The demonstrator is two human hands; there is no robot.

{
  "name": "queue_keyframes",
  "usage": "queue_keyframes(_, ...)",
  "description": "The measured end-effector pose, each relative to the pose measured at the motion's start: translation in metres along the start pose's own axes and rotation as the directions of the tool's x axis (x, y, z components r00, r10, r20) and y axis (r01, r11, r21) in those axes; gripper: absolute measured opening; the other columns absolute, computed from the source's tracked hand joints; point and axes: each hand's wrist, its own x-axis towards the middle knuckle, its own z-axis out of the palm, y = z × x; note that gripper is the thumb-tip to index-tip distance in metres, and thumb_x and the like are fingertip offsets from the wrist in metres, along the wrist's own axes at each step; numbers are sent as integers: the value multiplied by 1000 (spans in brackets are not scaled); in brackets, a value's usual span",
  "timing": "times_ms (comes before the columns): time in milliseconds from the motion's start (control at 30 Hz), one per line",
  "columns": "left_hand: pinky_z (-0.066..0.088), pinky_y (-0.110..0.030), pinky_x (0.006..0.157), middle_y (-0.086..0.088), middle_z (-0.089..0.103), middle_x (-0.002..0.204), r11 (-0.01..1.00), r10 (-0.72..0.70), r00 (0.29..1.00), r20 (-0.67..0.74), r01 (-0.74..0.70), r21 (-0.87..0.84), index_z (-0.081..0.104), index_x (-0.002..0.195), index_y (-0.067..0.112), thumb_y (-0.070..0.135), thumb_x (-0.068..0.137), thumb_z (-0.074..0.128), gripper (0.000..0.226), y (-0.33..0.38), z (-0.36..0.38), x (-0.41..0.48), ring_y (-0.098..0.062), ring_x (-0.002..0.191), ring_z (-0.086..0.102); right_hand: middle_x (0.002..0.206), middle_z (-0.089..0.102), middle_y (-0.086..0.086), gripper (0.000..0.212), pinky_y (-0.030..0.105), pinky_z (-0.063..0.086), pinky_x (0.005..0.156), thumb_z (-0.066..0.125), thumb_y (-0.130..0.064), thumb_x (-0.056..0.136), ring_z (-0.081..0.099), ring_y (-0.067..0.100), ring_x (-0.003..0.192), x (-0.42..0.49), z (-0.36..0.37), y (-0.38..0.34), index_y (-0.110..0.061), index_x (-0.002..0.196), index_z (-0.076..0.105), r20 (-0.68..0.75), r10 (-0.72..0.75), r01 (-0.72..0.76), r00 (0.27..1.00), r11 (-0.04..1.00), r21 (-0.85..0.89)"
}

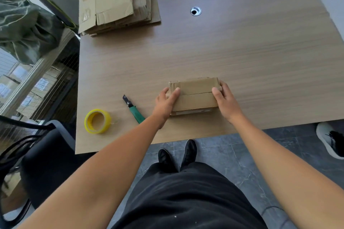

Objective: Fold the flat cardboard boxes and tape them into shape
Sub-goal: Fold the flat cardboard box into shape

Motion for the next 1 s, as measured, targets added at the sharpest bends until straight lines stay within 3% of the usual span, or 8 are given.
queue_keyframes(100,33,-46,114,-2,30,155,986,102,987,-126,-84,143,33,152,39,83,79,55,88,-10,-7,4,-26,141,36,162,32,-4,61,34,33,108,41,-52,104,36,14,144,-3,6,-5,-35,158,19,-18,-126,117,992,959,-260)
queue_keyframes(200,34,-42,114,-2,37,153,942,260,960,-108,-227,247,33,153,38,72,90,51,74,-11,-14,14,-22,141,38,163,29,7,58,40,34,116,41,-35,108,29,22,149,-5,14,-11,-23,161,22,-28,-284,247,958,874,-417)
queue_keyframes(300,33,-54,115,-4,45,149,875,330,942,-60,-281,395,35,152,36,67,96,45,64,-6,-23,22,-24,140,38,168,16,11,57,48,19,125,37,-40,108,10,31,156,-7,22,-20,-18,160,26,16,-319,244,948,690,-681)
queue_keyframes(400,31,-61,113,-4,48,147,824,330,943,-48,-263,503,34,151,38,68,97,40,63,-2,-26,23,-26,140,37,170,-3,5,66,48,-6,126,18,-56,105,-13,27,156,-9,46,-33,-24,162,6,143,-264,258,954,478,-840)
queue_keyframes(567,27,-58,117,-6,44,153,865,272,961,-58,-218,452,32,155,33,59,103,32,59,0,-37,15,-28,144,34,169,-15,4,69,49,-13,124,6,-61,102,-21,23,154,-10,76,-47,-28,160,-9,192,-181,250,964,395,-884)
queue_keyframes(700,22,-54,119,-4,48,150,794,371,915,-158,-224,566,41,151,27,54,104,35,55,-26,-88,-3,-25,144,34,167,-22,4,68,48,-16,124,-8,-65,96,-27,23,152,-7,97,-56,-35,156,-20,263,-178,310,948,346,-886)
queue_keyframes(867,24,-43,118,-16,50,142,758,315,872,-376,8,652,46,141,4,34,95,61,56,-97,-174,-36,-33,139,36,163,-31,4,78,47,-20,122,-14,-78,88,-34,22,149,-2,119,-63,-35,152,-29,242,-179,288,954,317,-903)
queue_keyframes(1000,14,-41,123,-12,41,151,632,198,935,-295,108,767,47,139,7,38,96,60,55,-143,-217,-47,-31,151,19,163,-31,4,82,46,-19,122,-13,-82,86,-33,22,149,0,126,-67,-35,151,-31,253,-192,299,948,270,-915)
